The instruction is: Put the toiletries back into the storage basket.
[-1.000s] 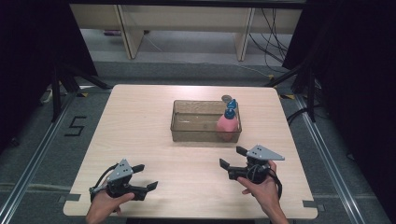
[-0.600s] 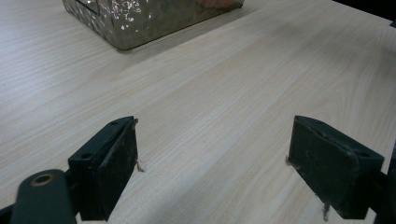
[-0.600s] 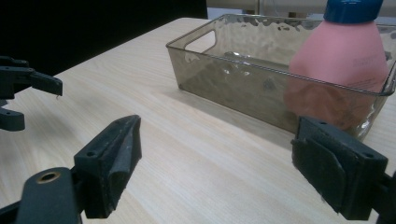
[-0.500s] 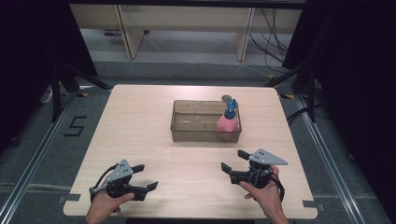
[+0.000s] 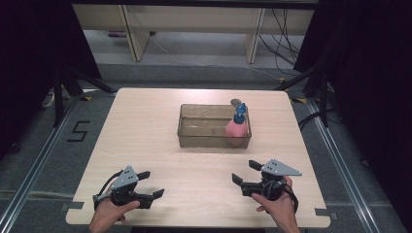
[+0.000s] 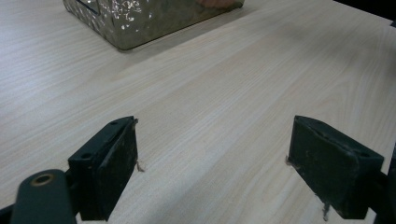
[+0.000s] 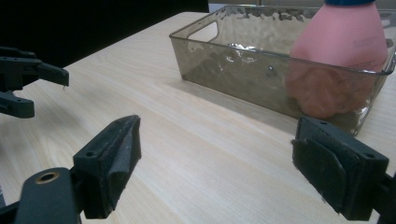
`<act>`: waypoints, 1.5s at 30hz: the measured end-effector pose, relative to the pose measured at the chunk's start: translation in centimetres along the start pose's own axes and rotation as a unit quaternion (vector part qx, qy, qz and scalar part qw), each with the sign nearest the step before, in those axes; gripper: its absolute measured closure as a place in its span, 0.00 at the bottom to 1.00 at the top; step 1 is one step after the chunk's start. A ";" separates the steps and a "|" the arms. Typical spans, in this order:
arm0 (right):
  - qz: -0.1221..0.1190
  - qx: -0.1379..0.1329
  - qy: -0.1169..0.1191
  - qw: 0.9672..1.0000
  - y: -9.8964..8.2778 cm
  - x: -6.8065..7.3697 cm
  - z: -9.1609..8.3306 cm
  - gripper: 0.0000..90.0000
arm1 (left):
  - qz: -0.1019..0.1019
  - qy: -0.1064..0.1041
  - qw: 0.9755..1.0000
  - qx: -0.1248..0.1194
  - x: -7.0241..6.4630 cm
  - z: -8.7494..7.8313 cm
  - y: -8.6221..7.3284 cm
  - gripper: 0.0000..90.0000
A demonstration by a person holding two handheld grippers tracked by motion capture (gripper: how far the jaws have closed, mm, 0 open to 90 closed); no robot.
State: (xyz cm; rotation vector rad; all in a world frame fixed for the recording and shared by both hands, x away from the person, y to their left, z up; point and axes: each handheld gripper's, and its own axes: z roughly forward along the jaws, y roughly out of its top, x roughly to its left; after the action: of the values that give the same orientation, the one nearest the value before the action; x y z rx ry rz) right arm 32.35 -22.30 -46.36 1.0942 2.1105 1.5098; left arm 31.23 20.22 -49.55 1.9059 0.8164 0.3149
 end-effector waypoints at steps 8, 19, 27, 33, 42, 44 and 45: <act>0.018 0.010 0.005 1.000 -0.6 0.4 -0.5 0.18 | 0.000 0.000 1.000 0.000 0.0 0.0 0.0 0.17; 0.021 0.022 -0.002 1.000 -1.1 0.3 -1.3 0.18 | 0.000 0.001 1.000 0.000 0.0 0.0 0.0 0.17; 0.005 0.018 -0.004 1.000 -1.4 0.1 -1.8 0.17 | 0.000 0.003 1.000 0.002 0.0 0.0 0.0 0.17; 0.010 0.017 0.002 1.000 -1.9 0.2 -1.9 0.17 | -0.003 0.000 1.000 -0.002 -0.1 0.1 0.0 0.17; 0.011 0.029 -0.006 1.000 -2.6 0.2 -2.7 0.17 | -0.001 -0.001 1.000 -0.001 -0.1 0.1 -0.1 0.17; 0.016 0.029 -0.005 0.999 -2.7 0.2 -2.8 0.17 | -0.001 -0.001 1.000 -0.002 -0.1 0.1 -0.1 0.17; 0.020 0.032 -0.005 0.999 -2.9 0.3 -2.8 0.17 | -0.001 -0.001 1.000 -0.002 0.0 0.1 -0.1 0.17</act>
State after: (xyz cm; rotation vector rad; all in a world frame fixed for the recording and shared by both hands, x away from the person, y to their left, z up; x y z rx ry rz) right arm 29.26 -24.33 -47.83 1.1712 2.1548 1.4607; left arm 31.23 20.12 -49.66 1.9014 0.8151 0.3136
